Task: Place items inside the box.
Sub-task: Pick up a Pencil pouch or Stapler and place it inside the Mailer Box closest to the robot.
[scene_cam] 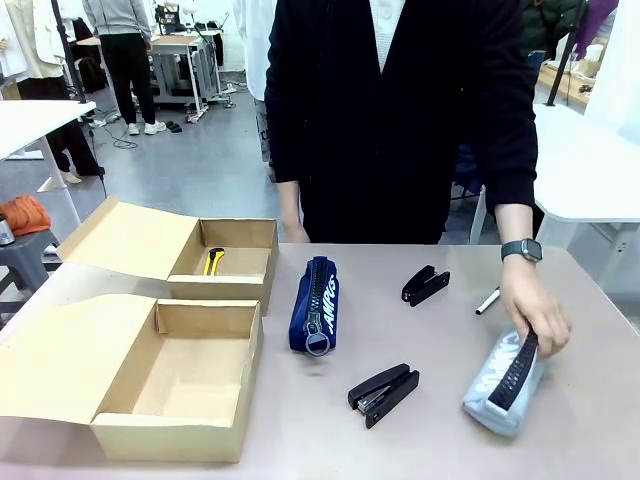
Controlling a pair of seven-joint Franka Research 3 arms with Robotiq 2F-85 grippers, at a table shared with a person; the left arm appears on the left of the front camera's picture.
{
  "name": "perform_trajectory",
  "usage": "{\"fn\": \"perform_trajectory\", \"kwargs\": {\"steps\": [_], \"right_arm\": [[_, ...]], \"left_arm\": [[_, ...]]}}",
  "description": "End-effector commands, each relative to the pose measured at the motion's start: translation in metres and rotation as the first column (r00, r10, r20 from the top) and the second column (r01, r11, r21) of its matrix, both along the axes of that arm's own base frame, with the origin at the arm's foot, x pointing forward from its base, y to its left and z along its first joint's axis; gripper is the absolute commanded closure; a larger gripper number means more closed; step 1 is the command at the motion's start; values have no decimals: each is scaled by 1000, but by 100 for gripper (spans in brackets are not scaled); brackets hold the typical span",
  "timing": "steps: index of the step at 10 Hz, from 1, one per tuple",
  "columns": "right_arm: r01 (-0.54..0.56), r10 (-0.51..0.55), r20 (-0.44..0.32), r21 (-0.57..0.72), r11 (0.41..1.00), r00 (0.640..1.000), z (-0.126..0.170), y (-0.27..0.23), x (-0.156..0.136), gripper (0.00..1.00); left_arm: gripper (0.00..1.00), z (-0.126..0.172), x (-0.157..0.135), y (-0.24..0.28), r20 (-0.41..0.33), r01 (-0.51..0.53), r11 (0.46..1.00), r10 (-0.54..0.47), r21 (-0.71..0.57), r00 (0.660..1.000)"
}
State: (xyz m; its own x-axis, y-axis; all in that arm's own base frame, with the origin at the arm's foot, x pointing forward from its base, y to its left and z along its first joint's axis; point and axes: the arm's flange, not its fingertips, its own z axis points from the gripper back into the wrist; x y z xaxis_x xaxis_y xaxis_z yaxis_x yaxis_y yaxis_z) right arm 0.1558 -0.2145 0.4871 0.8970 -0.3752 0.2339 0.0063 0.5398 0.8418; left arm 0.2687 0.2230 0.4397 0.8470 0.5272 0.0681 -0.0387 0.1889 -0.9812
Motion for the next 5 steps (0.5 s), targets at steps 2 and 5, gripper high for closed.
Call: {"fn": "perform_trajectory", "kwargs": {"steps": [2,5], "right_arm": [[108,-108,4,-56,993,994,-25,-71,-14,0],[111,-110,36,-38,993,993,-34,-77,-23,0]], "left_arm": [[0,1,-1,0,20,9,1000,-9,-2,1000],[0,1,-1,0,20,9,1000,-9,-2,1000]]}}
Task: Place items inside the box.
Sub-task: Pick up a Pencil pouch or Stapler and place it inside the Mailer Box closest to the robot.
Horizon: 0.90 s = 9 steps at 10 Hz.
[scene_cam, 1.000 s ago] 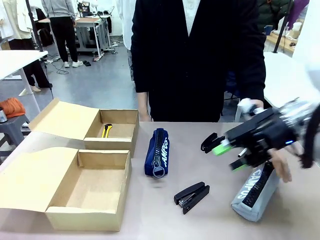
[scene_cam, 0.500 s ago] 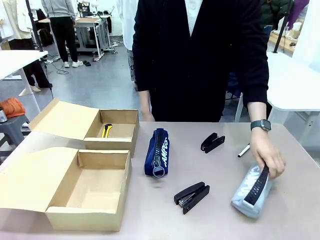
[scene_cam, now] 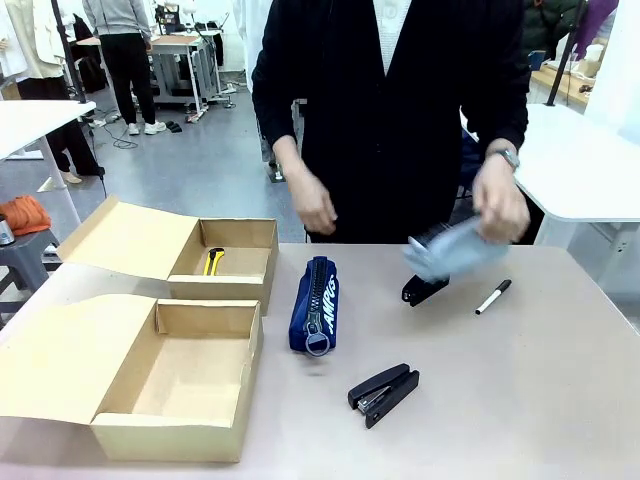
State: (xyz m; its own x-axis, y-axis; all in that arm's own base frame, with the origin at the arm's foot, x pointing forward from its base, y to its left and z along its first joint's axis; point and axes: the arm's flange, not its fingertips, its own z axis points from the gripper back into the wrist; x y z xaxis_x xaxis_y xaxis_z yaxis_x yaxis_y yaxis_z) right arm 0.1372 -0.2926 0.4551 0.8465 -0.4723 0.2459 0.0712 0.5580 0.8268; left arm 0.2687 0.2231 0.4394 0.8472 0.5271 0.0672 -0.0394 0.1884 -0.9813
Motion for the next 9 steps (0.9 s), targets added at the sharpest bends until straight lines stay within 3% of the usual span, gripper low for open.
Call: {"fn": "perform_trajectory", "kwargs": {"steps": [1,4,7,9], "right_arm": [[13,-13,0,-2,1000,1000,2,-2,-4,0],[-1,1,-1,1,1000,1000,0,0,1,0],[-178,178,-32,-18,984,984,-3,132,60,0],[-282,272,-144,-54,958,951,-20,262,95,0]], "left_arm": [[0,1,-2,0,20,8,1000,-8,-2,1000],[0,1,-2,0,20,8,1000,-8,-2,1000],[0,1,-2,0,20,8,1000,-8,-2,1000],[0,1,-2,0,20,8,1000,-8,-2,1000]]}}
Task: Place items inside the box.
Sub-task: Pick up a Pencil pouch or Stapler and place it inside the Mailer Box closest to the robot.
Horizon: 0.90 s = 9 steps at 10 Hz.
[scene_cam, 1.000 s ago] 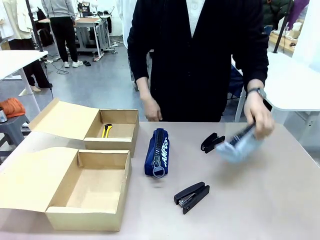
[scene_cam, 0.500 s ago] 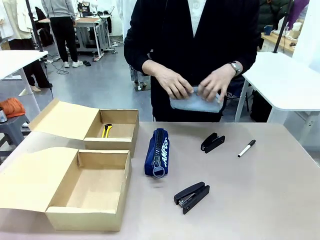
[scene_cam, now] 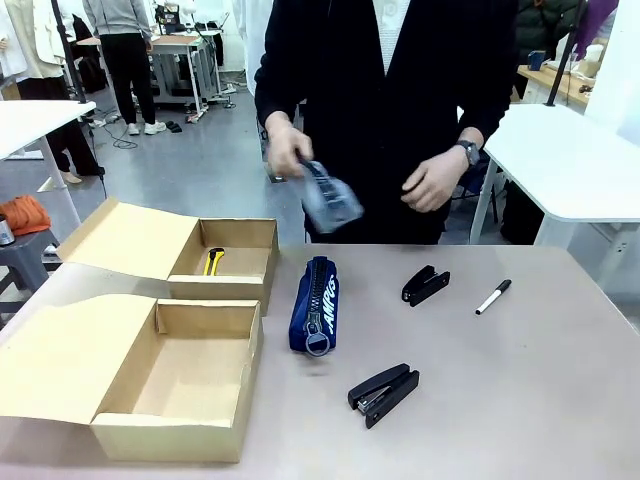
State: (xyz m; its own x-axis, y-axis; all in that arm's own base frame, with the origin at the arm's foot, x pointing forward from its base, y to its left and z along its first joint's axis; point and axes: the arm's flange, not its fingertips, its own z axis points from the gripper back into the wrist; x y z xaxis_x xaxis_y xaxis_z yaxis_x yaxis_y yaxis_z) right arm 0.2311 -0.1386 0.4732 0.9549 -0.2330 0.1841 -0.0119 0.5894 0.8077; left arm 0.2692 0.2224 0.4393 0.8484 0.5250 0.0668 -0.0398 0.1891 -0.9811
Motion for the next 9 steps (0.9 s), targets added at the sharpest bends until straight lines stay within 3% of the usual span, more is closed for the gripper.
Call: {"fn": "perform_trajectory", "kwargs": {"steps": [1,3,4,6,7,8,9], "right_arm": [[-102,95,-78,-89,991,992,-53,168,2,0],[-342,331,-97,-152,927,939,-81,235,-9,0],[-156,151,-79,-60,986,985,8,105,46,0],[-156,151,-79,-60,986,985,8,105,46,0],[-230,219,-110,-101,968,969,1,151,56,0],[-258,216,-218,-187,948,952,-3,173,46,0],[-365,303,-256,-243,899,918,-4,228,58,0]], "left_arm": [[0,1,-2,1,21,6,1000,-6,-3,1000],[0,1,-2,1,21,6,1000,-6,-3,1000],[0,1,-2,1,21,6,1000,-6,-3,1000],[0,1,-2,1,21,6,1000,-6,-3,1000],[0,1,-2,1,21,6,1000,-6,-3,1000],[0,1,-2,1,21,6,1000,-6,-3,1000],[0,1,-2,1,21,6,1000,-6,-3,1000]]}}
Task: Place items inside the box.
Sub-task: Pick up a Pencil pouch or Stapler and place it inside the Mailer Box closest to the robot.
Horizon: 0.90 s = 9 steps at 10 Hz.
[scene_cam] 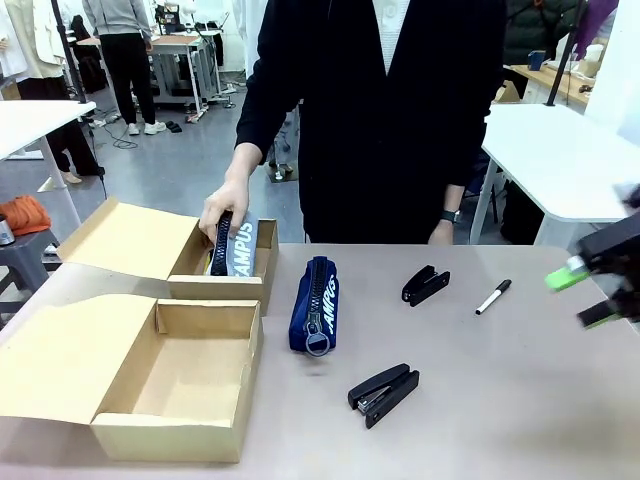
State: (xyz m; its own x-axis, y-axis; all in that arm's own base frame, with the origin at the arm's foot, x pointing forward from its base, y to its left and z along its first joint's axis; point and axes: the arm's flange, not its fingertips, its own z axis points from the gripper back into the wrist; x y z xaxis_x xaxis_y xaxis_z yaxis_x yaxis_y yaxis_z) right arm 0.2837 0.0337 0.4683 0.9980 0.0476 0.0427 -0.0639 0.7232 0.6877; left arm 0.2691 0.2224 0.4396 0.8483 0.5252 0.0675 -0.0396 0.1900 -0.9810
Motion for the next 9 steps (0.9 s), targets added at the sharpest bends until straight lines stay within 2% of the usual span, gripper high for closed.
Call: {"fn": "perform_trajectory", "kwargs": {"steps": [1,2,4,5,6,7,8,9], "right_arm": [[-179,172,-69,-103,978,983,2,101,21,0],[-209,199,-96,-107,972,975,2,152,38,0],[-249,211,-185,-217,944,960,-23,259,55,0],[-193,141,-182,-312,930,973,-43,295,60,0],[-258,184,-238,-335,906,954,-58,300,59,0],[-251,225,-145,-200,947,963,-28,285,17,0],[-251,225,-145,-200,947,963,-28,285,17,0],[-261,218,-188,-255,931,958,-60,310,37,0]], "left_arm": [[0,1,-2,1,21,6,1000,-6,-3,1000],[0,1,-2,1,21,6,1000,-6,-3,1000],[0,1,-2,1,21,6,1000,-6,-3,1000],[0,1,-2,1,21,6,1000,-6,-3,1000],[0,1,-2,1,21,6,1000,-6,-3,1000],[0,1,-2,1,21,6,1000,-6,-3,1000],[0,1,-2,1,21,6,1000,-6,-3,1000],[0,1,-2,1,21,6,1000,-6,-3,1000]]}}
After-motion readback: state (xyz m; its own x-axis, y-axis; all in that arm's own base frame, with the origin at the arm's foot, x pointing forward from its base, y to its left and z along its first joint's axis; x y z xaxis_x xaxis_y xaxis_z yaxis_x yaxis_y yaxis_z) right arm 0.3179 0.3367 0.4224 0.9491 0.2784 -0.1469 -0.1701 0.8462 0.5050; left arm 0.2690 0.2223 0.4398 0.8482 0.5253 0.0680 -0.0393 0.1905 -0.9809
